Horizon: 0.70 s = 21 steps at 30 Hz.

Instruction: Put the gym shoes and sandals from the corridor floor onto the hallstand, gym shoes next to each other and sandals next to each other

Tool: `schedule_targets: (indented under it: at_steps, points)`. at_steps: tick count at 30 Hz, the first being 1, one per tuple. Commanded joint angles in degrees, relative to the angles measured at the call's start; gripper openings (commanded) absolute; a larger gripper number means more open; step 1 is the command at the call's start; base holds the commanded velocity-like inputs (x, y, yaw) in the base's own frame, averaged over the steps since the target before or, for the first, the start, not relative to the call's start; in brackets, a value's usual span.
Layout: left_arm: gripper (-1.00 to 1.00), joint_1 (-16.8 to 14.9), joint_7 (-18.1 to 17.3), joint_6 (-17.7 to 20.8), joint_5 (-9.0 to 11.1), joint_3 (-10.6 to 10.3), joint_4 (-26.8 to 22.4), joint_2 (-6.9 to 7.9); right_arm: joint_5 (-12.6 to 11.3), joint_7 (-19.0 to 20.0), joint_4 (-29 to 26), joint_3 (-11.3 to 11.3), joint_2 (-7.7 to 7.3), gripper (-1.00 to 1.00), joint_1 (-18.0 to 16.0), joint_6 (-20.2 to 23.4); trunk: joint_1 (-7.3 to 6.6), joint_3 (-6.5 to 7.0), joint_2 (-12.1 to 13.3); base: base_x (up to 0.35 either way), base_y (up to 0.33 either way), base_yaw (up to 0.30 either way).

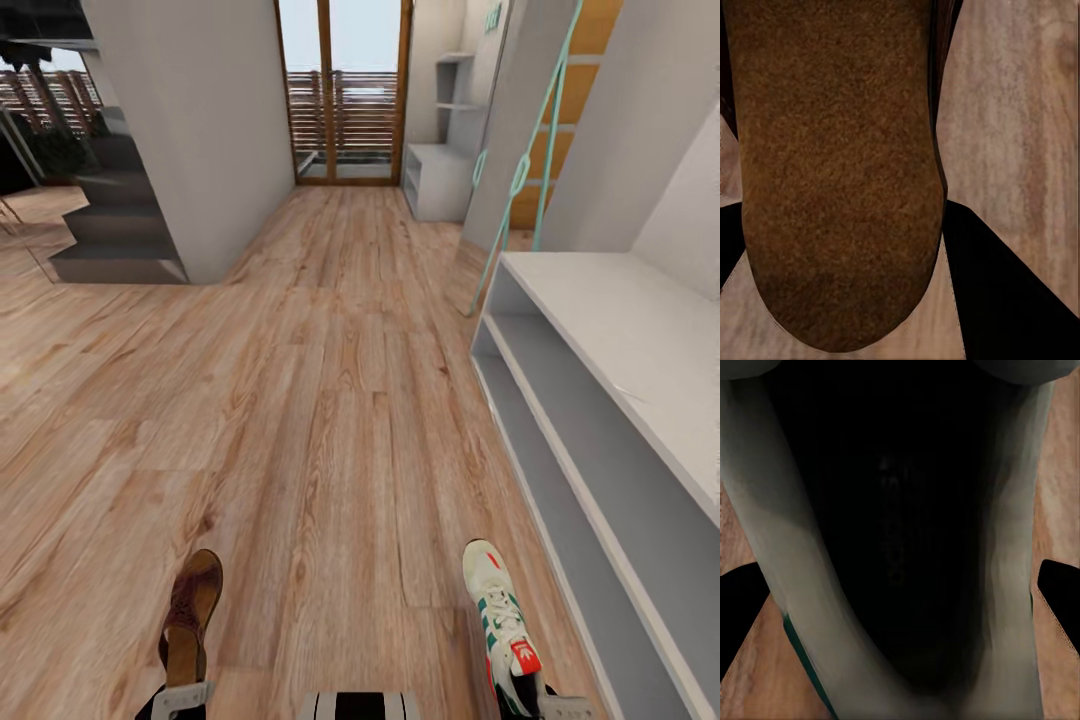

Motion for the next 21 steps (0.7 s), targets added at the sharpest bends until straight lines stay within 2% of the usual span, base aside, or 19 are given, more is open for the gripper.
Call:
schedule_targets:
  at_steps: [1, 16, 21]
  points:
    - [-1.0, 0.0, -0.5, -0.1, 0.0, 0.4, 0.1, -0.01, 0.4, 0.4, 0.0, -0.5, 0.02, -1.0, 0.0, -0.2, -0.03, 0.28, 0.0, 0.0, 0.0, 0.0]
    - [-1.0, 0.0, -0.5, -0.1, 0.1, 0.4, 0.1, -0.02, 0.4, 0.4, 0.0, -0.5, 0.08, -1.0, 0.0, -0.2, -0.42, 3.95, 0.2, 0.0, 0.0, 0.003]
    - [-1.0, 0.0, -0.5, -0.1, 0.1, 0.4, 0.1, -0.02, 0.4, 0.3, 0.0, -0.5, 0.09, -1.0, 0.0, -0.2, -0.55, 5.18, 0.3, 0.0, 0.0, 0.151]
